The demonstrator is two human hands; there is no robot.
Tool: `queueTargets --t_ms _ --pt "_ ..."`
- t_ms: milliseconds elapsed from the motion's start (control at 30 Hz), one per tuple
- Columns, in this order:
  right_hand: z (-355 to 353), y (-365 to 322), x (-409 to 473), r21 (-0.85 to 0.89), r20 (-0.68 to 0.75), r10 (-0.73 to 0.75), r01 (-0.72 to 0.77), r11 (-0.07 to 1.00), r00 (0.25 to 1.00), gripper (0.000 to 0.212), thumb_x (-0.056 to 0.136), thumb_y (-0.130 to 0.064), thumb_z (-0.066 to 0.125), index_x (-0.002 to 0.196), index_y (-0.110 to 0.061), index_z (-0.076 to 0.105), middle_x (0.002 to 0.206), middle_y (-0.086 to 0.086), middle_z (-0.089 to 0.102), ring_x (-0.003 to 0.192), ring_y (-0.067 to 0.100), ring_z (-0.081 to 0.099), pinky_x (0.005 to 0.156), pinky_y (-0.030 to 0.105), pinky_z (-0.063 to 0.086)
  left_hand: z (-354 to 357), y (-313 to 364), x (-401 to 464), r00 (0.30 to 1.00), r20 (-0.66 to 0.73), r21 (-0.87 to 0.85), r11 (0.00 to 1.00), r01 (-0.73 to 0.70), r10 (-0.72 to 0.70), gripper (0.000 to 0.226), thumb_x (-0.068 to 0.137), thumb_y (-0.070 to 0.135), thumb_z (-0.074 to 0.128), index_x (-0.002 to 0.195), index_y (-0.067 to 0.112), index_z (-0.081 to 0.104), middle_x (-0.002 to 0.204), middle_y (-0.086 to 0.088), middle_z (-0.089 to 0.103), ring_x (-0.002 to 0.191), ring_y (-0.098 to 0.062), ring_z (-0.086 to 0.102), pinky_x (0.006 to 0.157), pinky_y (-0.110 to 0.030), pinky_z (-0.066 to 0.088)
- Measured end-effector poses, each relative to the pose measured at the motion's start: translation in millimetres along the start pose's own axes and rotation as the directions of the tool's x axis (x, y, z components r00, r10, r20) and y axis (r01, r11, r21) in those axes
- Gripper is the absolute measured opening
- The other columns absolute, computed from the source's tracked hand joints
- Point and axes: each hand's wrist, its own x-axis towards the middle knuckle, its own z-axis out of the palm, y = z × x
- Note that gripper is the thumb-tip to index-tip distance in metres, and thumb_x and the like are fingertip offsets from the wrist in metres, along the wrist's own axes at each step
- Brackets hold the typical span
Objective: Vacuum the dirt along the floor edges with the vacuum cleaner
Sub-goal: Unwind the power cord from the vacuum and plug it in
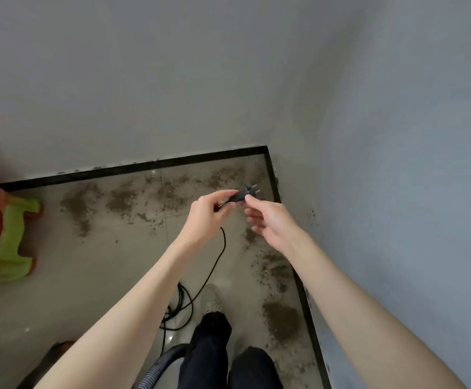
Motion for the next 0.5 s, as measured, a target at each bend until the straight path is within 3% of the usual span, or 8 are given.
queueTargets --t_ms 67,133,167,233,267,333,400,500 --pt "-20.4 7.1 34.4 -0.199 -0.032 -0.063 0.055 0.979 0.998 0.018 0.096 -0.027 0.060 0.096 -0.012 0.069 0.085 0.000 0.067 0.077 0.013 0.060 0.066 0.023 0.046 18.8 -24.4 25.9 1.000 -0.017 0.013 1.000 0.026 -0.026 0.026 0.089 0.018 0.066 0.114 0.015 0.070 0.082 0.010 0.061 0.067 0.005 0.050 0.065 0.000 0.035" --pt "-49.7 22.2 72.7 -0.528 -0.050 -0.184 0.131 0.839 0.982 0.023 0.100 -0.029 0.052 0.105 -0.014 0.068 0.104 0.001 0.068 0.096 0.018 0.063 0.079 0.027 0.048 45.5 -55.2 48.1 0.999 -0.011 0.022 0.998 0.051 -0.051 0.024 0.087 0.017 0.067 0.111 0.016 0.071 0.084 0.008 0.064 0.069 0.006 0.052 0.063 0.002 0.035" --pt "-66.5 30.6 93.3 -0.709 -0.026 -0.249 0.158 0.687 0.968 0.028 0.102 -0.030 0.049 0.116 -0.014 0.066 0.114 0.002 0.066 0.107 0.021 0.061 0.088 0.030 0.047 61.6 -72.1 58.3 0.998 -0.002 0.021 0.998 0.059 -0.059 0.024 0.087 0.016 0.067 0.111 0.017 0.071 0.087 0.008 0.066 0.072 0.003 0.055 0.063 0.002 0.036" --pt "-101.3 44.9 135.8 -0.975 0.098 -0.316 0.154 0.158 0.944 0.040 0.104 -0.029 0.041 0.138 -0.012 0.051 0.137 0.008 0.055 0.129 0.026 0.047 0.108 0.036 0.033 99.2 -107.0 76.2 0.997 0.009 -0.010 0.997 0.070 -0.070 0.023 0.087 0.016 0.067 0.109 0.022 0.071 0.089 0.015 0.067 0.076 0.004 0.058 0.066 0.001 0.037" --pt "-118.1 50.2 157.1 -0.981 0.175 -0.301 0.141 -0.132 0.938 0.044 0.104 -0.028 0.038 0.145 -0.013 0.042 0.146 0.010 0.046 0.138 0.026 0.037 0.116 0.039 0.021 120.2 -123.8 85.3 0.998 0.005 -0.042 0.997 0.069 -0.069 0.022 0.087 0.016 0.068 0.108 0.023 0.071 0.087 0.021 0.065 0.076 0.008 0.058 0.066 0.001 0.037" --pt "-149.1 57.7 196.4 -0.849 0.229 -0.228 0.079 -0.523 0.946 0.052 0.104 -0.028 0.033 0.153 -0.013 0.024 0.160 0.011 0.024 0.150 0.026 0.013 0.119 0.048 -0.002 167.0 -154.3 104.1 0.998 -0.003 -0.106 0.992 0.067 -0.068 0.021 0.088 0.018 0.067 0.107 0.023 0.070 0.086 0.031 0.057 0.078 0.014 0.055 0.068 0.001 0.037" --pt "-174.9 61.1 222.7 -0.661 0.192 -0.201 -0.025 -0.750 0.961 0.059 0.104 -0.033 0.031 0.156 -0.013 0.010 0.164 0.013 0.007 0.151 0.029 -0.001 0.117 0.055 -0.009 214.7 -176.3 120.0 0.998 0.015 -0.139 0.989 0.057 -0.055 0.023 0.090 0.021 0.064 0.112 0.020 0.069 0.088 0.024 0.057 0.079 0.008 0.054 0.069 -0.003 0.037" --pt "-206.0 64.3 243.6 -0.378 0.145 -0.185 -0.119 -0.918 0.972 0.066 0.105 -0.039 0.024 0.155 -0.009 -0.007 0.163 0.016 -0.008 0.150 0.035 -0.009 0.110 0.061 -0.017 285.8 -193.8 140.0 1.000 0.017 -0.170 0.985 0.007 -0.004 0.026 0.092 0.024 0.060 0.115 0.013 0.067 0.095 0.005 0.058 0.086 -0.011 0.054 0.071 -0.016 0.038"
